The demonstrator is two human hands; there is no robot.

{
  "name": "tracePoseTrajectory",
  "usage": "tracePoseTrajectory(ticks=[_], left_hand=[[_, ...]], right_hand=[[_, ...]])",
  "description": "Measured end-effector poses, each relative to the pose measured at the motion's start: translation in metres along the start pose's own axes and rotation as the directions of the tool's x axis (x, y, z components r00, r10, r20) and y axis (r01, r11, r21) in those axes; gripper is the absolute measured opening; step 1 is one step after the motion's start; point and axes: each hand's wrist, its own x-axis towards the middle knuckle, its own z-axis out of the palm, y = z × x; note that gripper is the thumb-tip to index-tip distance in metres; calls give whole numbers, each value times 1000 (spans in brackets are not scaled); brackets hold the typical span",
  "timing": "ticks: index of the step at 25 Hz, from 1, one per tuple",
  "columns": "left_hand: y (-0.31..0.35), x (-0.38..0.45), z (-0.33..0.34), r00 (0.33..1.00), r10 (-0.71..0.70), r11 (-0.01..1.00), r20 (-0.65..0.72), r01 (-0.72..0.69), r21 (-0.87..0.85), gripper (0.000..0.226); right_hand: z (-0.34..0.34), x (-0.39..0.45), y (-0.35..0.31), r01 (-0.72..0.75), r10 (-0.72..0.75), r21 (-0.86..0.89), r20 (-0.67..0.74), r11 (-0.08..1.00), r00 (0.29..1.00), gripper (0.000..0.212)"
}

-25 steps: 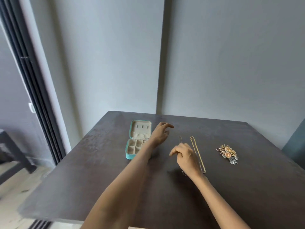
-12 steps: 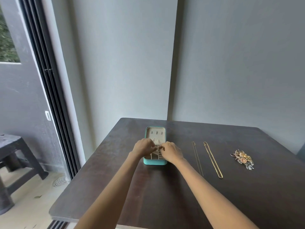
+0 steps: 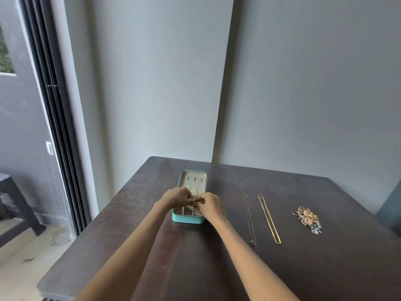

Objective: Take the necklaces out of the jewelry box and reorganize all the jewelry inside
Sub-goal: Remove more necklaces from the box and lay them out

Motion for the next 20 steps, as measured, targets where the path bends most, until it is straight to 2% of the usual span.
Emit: tracePoseTrajectory(ticks=[3,5,7,10,13,17,20], left_hand=[[-4,-4,-9,996,45,994,-79,-52,-93,26],[-2,-5,-19,988,85,975,-130,-110,-191,23],[5,-9,-28,980,118,943,-157,-160,-291,23],[16,-14,-39,976,162,879,-145,-210,-428,24],[29,-19,-49,968,197,787,-157,-251,-564,20],[46,-26,-59,965,221,696,-143,-259,-670,28],[56,-25,-58,973,177,588,-149,-226,-777,39]], right_hand=[[-1,1,0,-16,12,70,48,997,999,23],[-4,5,3,-20,4,207,78,978,997,24],[-10,4,4,-17,-18,403,84,915,996,26],[-31,0,-2,-5,-36,611,54,792,998,16],[-57,-4,-4,27,-28,698,-10,715,1000,16],[-85,-4,-2,9,-10,736,-3,677,1000,12],[-106,-3,2,-20,66,873,-14,488,998,14]])
